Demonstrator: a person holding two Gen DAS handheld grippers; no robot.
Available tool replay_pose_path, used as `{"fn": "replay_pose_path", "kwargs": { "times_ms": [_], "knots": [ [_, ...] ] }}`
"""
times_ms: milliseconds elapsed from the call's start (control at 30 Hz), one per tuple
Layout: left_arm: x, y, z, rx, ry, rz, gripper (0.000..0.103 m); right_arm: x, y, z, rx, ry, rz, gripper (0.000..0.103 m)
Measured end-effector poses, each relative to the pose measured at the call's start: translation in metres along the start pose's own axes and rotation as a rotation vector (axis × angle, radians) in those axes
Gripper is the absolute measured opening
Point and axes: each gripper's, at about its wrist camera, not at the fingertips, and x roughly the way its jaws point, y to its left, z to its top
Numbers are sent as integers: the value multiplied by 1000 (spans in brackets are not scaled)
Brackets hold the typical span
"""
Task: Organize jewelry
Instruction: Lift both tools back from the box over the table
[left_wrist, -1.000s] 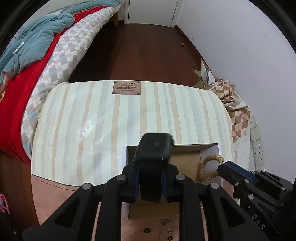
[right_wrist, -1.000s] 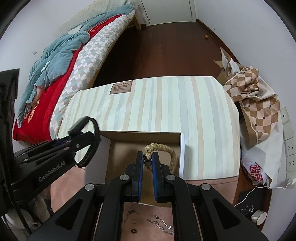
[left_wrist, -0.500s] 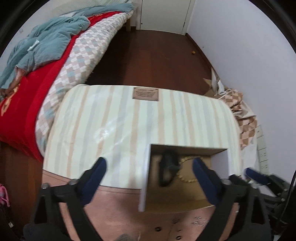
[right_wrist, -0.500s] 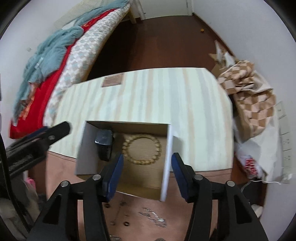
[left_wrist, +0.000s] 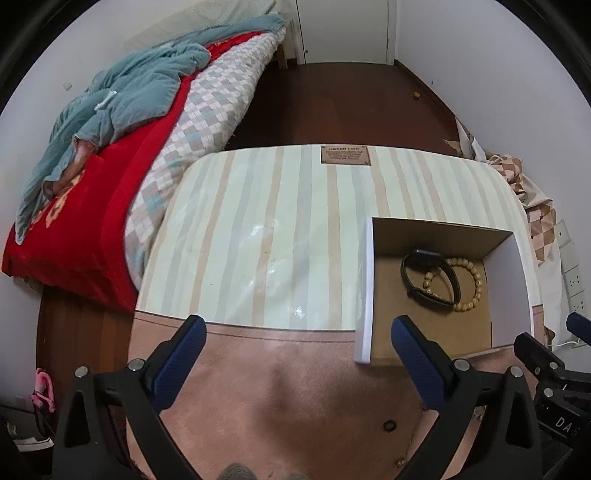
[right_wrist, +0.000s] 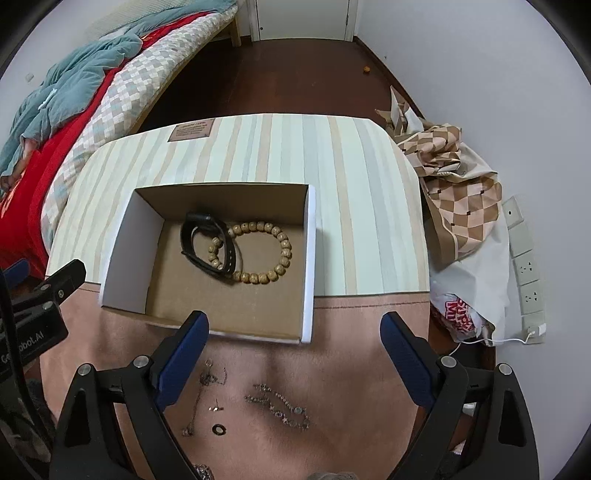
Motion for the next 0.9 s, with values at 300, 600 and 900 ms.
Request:
{"fn": "replay_pose_path", "kwargs": {
  "times_ms": [300, 600, 900],
  "knots": [
    [-51, 7, -21, -4, -98, 10, 102, -50, 9, -24, 0, -86, -30, 96],
    [-107, 16, -45, -24, -188, 27, 102, -114, 4, -53, 24, -193, -48, 96],
    [-153, 22, -62, -41, -255, 18, 102, -183, -1, -78, 40, -307, -61, 96]
  ]
}}
